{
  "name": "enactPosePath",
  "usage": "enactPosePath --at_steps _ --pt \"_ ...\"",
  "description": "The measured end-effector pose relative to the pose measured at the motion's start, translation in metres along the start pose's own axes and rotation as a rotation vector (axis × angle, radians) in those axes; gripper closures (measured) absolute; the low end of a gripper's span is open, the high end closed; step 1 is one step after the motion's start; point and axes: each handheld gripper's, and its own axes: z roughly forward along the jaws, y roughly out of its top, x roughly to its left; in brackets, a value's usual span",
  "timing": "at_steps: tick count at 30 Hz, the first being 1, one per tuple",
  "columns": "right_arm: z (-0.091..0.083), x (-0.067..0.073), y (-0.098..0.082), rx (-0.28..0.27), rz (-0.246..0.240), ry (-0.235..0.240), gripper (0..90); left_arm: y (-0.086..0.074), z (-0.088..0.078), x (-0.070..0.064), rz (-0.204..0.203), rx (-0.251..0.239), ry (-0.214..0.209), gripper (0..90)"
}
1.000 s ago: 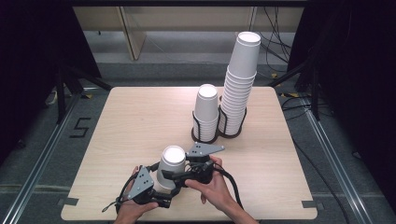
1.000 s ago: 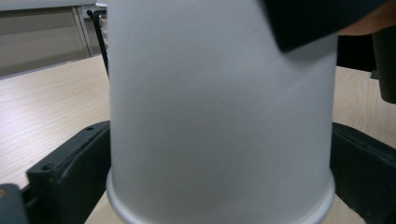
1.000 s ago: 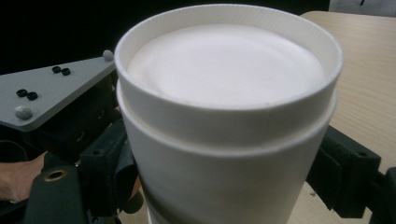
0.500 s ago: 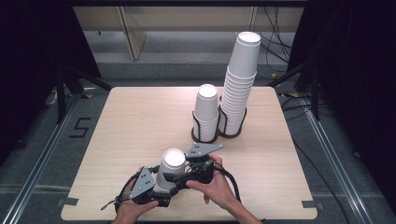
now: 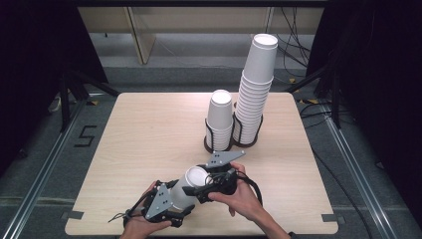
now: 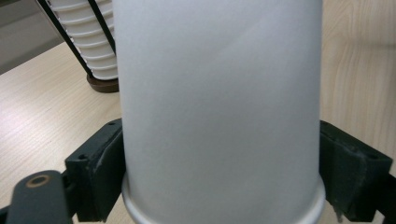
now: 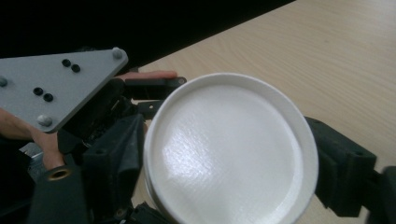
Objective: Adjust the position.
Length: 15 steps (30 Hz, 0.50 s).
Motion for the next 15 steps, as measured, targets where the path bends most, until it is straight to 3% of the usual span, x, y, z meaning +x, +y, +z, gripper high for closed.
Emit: enactPosePath --at_steps 3,6,7,8,10,11,14,15 --pt "-0.003 0.000 0.002 -0.034 0.029 0.026 24.8 -0.001 0.002 0.000 -0.037 -0.053 -0.005 6.1" --pt "-0.005 0.002 0.005 -0.053 0.038 0.021 25.5 -0.001 0.002 -0.001 -0.042 -0.088 0.004 4.4" --pt "-0.007 0.003 0.006 -0.064 0.067 0.025 25.5 0.000 0.001 0.000 -0.065 -0.136 0.005 4.0" --pt "-0.007 0.003 0.006 -0.064 0.067 0.025 25.5 0.000 0.001 0.000 -0.065 -0.136 0.005 3.9" --pt "-0.013 0.001 0.007 -0.123 0.102 0.026 25.6 0.002 -0.002 0.003 -0.081 -0.188 0.018 3.9" --pt "-0.013 0.001 0.007 -0.123 0.102 0.026 25.6 0.002 -0.002 0.003 -0.081 -0.188 0.018 3.7" --pt "-0.014 -0.002 0.006 -0.160 0.171 0.067 25.7 0.002 0.001 0.001 -0.107 -0.231 0.012 3.5" --pt "-0.013 -0.002 0.005 -0.157 0.171 0.069 25.7 0.003 0.001 0.000 -0.109 -0.216 0.009 3.5"
